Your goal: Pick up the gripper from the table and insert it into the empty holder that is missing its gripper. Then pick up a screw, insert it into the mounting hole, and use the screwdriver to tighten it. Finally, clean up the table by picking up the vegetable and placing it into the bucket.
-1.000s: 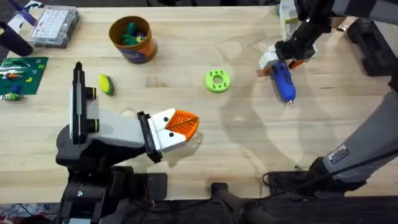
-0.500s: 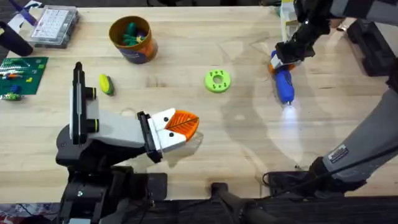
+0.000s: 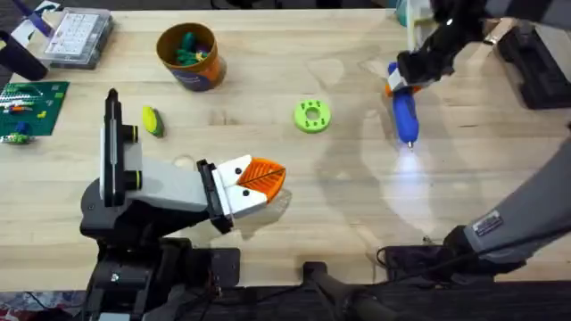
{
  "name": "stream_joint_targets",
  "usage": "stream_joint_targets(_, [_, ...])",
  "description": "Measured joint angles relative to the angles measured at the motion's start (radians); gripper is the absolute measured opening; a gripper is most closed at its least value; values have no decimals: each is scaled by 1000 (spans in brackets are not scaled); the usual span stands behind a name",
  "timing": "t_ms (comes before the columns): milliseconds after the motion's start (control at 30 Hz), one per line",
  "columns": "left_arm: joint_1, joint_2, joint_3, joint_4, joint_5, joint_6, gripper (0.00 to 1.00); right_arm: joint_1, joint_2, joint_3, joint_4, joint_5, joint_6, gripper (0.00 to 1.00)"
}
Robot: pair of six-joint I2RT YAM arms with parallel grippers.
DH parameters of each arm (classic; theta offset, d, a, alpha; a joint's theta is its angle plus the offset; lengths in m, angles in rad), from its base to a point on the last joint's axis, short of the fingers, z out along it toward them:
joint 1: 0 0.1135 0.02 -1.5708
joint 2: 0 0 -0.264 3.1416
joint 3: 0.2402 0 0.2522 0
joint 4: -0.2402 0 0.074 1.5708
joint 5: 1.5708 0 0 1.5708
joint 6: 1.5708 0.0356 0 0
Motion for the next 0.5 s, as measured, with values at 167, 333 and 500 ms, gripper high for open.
stream_joint_targets(167, [0,0,0,0,0,0,4,15,-115,88,-4,-8,0,26])
stream_joint_targets(333, [0,0,0,0,0,0,4,49,-214,245,6,-14,0,26])
stream_joint_targets(500, [0,0,0,0,0,1,4,96,-241,428,18,-24,0,26])
